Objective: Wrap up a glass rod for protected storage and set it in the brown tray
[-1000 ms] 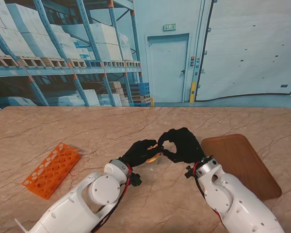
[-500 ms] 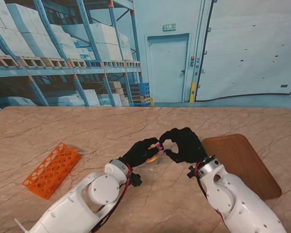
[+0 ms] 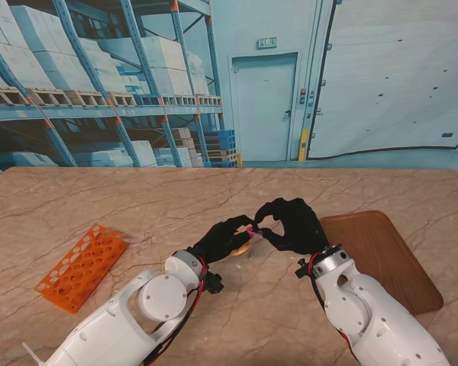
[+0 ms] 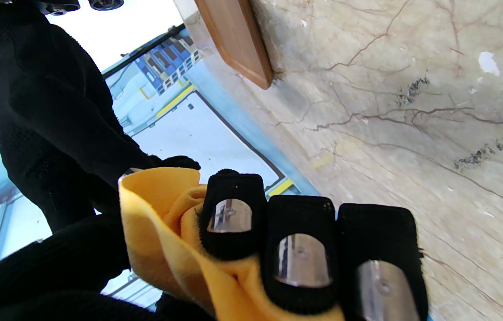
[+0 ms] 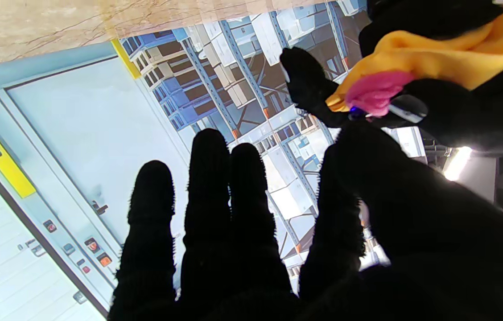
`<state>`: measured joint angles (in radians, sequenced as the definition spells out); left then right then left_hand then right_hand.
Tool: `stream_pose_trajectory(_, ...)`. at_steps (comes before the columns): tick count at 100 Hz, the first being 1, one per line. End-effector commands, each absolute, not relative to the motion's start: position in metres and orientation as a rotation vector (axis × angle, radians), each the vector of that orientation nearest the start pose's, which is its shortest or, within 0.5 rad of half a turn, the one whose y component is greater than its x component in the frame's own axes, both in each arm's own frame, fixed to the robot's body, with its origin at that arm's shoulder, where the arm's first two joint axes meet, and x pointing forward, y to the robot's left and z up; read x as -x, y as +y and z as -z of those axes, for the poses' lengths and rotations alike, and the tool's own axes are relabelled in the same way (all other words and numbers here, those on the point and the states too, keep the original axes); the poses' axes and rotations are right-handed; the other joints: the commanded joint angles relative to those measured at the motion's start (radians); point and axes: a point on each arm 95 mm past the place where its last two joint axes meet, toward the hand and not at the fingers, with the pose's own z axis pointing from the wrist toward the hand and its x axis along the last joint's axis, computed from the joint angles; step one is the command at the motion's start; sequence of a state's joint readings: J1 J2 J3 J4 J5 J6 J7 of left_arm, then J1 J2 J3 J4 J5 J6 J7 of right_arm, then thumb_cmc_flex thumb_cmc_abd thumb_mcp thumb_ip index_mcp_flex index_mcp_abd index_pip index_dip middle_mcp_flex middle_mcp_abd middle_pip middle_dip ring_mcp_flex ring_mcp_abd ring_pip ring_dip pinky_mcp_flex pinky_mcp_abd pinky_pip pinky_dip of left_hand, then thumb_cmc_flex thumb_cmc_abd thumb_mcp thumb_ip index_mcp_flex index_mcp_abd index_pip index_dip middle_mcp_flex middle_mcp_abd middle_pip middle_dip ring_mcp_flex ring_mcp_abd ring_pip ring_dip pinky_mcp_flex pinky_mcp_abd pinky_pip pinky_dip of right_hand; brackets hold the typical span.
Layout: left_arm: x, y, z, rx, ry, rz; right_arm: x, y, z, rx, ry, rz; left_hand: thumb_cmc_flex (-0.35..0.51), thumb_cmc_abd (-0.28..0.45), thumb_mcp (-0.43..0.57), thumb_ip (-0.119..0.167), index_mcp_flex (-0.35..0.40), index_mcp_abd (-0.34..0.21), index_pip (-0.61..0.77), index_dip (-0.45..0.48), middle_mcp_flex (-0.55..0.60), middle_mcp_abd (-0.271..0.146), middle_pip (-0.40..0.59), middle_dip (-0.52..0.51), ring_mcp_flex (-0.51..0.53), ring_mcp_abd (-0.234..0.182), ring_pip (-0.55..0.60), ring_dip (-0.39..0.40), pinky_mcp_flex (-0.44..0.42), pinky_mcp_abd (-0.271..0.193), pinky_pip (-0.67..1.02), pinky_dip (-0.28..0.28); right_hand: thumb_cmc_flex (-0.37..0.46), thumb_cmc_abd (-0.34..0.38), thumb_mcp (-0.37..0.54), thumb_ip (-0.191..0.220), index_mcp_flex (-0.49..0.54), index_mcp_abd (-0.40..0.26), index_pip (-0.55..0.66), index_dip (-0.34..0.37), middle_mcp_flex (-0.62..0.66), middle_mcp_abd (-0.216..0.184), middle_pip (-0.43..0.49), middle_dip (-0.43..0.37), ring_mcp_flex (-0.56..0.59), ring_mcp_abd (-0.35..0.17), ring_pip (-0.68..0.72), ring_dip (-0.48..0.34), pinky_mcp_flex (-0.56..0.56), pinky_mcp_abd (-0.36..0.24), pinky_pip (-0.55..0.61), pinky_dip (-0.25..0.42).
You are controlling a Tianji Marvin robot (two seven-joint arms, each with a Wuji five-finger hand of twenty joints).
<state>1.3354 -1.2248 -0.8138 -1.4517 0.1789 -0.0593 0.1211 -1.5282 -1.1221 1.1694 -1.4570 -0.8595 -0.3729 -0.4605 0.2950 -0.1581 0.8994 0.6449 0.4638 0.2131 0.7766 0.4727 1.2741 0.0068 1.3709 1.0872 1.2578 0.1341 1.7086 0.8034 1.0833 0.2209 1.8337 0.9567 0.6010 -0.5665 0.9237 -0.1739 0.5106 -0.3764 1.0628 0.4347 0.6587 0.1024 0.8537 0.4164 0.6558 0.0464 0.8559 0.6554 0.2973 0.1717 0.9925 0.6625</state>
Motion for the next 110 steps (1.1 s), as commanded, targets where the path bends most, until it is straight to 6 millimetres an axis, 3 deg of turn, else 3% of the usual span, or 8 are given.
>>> stream_pose_trajectory(1,-0.402,-0.150,0.337,1.886,1.275,2.165,-0.395,0.018,0.321,-1.030,1.200,-2.049,0.062,0.043,0.127,0.140,-0.050,-0.035,-0.025,-0.009,-0.013,-0.029,0.002,0.004,0.012,-0.015,0.102,0.018,0.030,-0.109,0.260,0.017,0.023,0.019,-0.016,-0.035,-0.001,-0.021,0.026,-0.011,-0.015,0.000,0.019,0.010,-0.015,-0.018,0.025,0.001,-0.004,-0.025,0.025,-0.004)
stream_pose_trajectory(43,-0.402,-0.150,0.337,1.881,1.287,2.173,-0.402,0.028,0.330,-1.053,1.243,-2.023,0.052,-0.006,0.176,0.146,-0.069,-0.035,-0.028,-0.014,-0.008,-0.028,0.004,-0.002,0.013,-0.032,0.103,0.020,0.032,-0.129,0.260,0.016,0.021,-0.036,0.025,-0.031,-0.009,-0.016,0.038,-0.016,-0.009,0.004,0.034,0.016,-0.011,-0.016,0.034,0.000,0.001,-0.020,0.035,-0.008)
stream_pose_trajectory(62,-0.402,-0.149,0.338,1.868,1.293,2.179,-0.404,0.033,0.334,-1.054,1.282,-2.012,0.065,-0.087,0.175,0.097,-0.072,-0.033,-0.031,-0.017,-0.009,-0.036,0.001,-0.006,0.013,-0.058,0.102,0.018,0.034,-0.155,0.260,0.011,0.012,-0.053,0.024,-0.028,-0.011,-0.012,0.039,-0.019,-0.010,0.005,0.036,0.017,-0.011,-0.013,0.036,-0.001,0.000,-0.018,0.040,-0.010)
stream_pose_trajectory(75,-0.403,-0.149,0.338,1.848,1.298,2.185,-0.405,0.036,0.333,-1.053,1.286,-2.017,0.075,-0.193,0.089,-0.173,-0.072,-0.033,-0.031,-0.018,-0.008,-0.074,0.003,0.000,0.013,-0.083,0.101,0.017,0.036,-0.183,0.260,0.005,0.001,-0.063,0.036,-0.024,-0.012,-0.008,0.035,-0.020,-0.012,0.005,0.037,0.017,-0.011,-0.014,0.037,-0.002,0.000,-0.018,0.042,-0.012)
stream_pose_trajectory(86,-0.404,-0.149,0.338,1.818,1.310,2.187,-0.405,0.035,0.333,-1.053,1.287,-2.019,0.093,-0.325,-0.067,-0.596,-0.069,-0.037,-0.033,-0.019,-0.003,-0.098,0.003,0.002,0.014,-0.109,0.099,0.017,0.038,-0.208,0.260,0.001,-0.005,-0.066,0.040,-0.024,-0.012,-0.006,0.035,-0.019,-0.013,0.006,0.037,0.017,-0.013,-0.012,0.037,-0.002,-0.002,-0.018,0.043,-0.013)
stream_pose_trajectory(89,-0.404,-0.149,0.339,1.808,1.314,2.188,-0.405,0.035,0.333,-1.053,1.286,-2.019,0.080,-0.355,-0.136,-0.673,-0.069,-0.038,-0.033,-0.019,-0.002,-0.105,0.002,0.002,0.014,-0.119,0.098,0.017,0.039,-0.215,0.260,0.001,-0.007,-0.067,0.041,-0.024,-0.012,-0.005,0.034,-0.019,-0.012,0.007,0.037,0.017,-0.013,-0.013,0.037,-0.002,-0.002,-0.018,0.043,-0.014)
stream_pose_trajectory(99,-0.404,-0.149,0.338,1.812,1.301,2.200,-0.405,0.036,0.333,-1.056,1.285,-2.017,0.038,-0.341,-0.336,-0.727,-0.066,-0.038,-0.034,-0.019,-0.003,-0.099,0.005,0.005,0.014,-0.108,0.098,0.018,0.038,-0.209,0.260,0.001,-0.011,-0.069,0.045,-0.023,-0.013,0.000,0.032,-0.019,-0.014,0.008,0.037,0.017,-0.015,-0.011,0.038,-0.003,-0.002,-0.017,0.044,-0.014)
stream_pose_trajectory(110,-0.404,-0.149,0.338,1.839,1.284,2.207,-0.405,0.036,0.334,-1.058,1.287,-2.017,0.010,-0.241,-0.462,-0.716,-0.064,-0.035,-0.039,-0.022,-0.010,-0.077,0.008,0.006,0.013,-0.090,0.099,0.019,0.037,-0.187,0.260,0.004,-0.014,-0.072,0.048,-0.022,-0.012,0.003,0.030,-0.018,-0.014,0.008,0.037,0.017,-0.015,-0.011,0.038,-0.003,-0.003,-0.017,0.045,-0.016)
